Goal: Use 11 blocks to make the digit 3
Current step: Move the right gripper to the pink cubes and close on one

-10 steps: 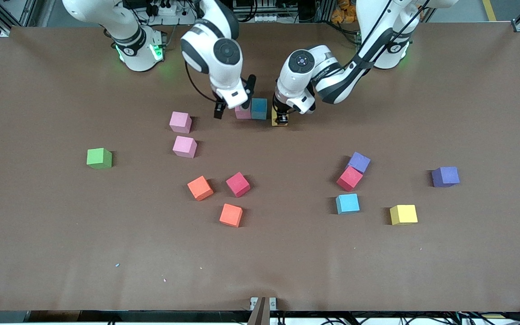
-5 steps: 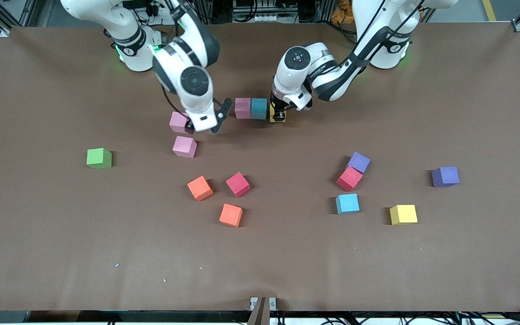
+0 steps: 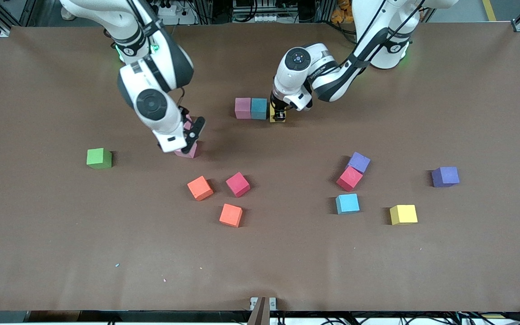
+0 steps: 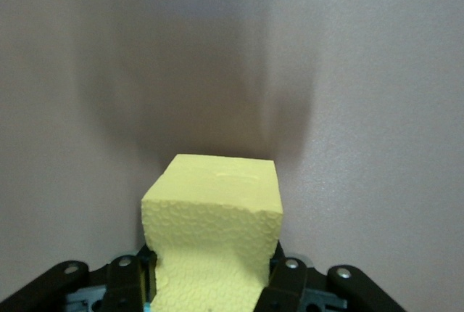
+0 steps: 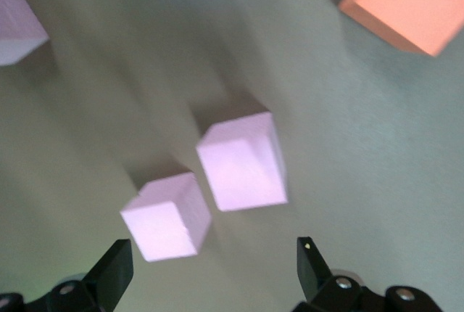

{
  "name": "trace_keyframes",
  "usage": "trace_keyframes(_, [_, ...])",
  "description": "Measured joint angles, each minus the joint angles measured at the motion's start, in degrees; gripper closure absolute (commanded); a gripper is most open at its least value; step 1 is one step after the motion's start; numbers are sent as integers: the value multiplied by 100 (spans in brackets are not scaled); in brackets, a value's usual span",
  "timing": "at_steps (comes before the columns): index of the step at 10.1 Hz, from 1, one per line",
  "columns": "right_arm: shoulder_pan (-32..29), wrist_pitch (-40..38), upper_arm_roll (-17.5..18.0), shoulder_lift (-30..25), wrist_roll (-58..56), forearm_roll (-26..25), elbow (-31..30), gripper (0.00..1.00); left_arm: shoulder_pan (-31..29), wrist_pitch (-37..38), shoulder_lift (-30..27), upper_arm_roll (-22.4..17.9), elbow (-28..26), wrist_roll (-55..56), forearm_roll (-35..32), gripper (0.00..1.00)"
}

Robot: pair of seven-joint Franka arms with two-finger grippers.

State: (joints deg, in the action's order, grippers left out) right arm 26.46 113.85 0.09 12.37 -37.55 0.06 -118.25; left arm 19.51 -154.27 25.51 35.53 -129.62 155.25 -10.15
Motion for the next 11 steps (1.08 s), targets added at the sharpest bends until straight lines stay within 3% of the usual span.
trace_keyframes(5, [249,363,103,234,-43,14,2,0,9,-25,59,-2,4,1,0,100])
trace_keyframes(8, [-296,409,52,257,-15,764,17,0,28,-48,118,-3,32,4,0,100])
trace_keyframes(11, [-662,406,16,257,951,915,89,0,42,-67,160,-5,79,9,0,100])
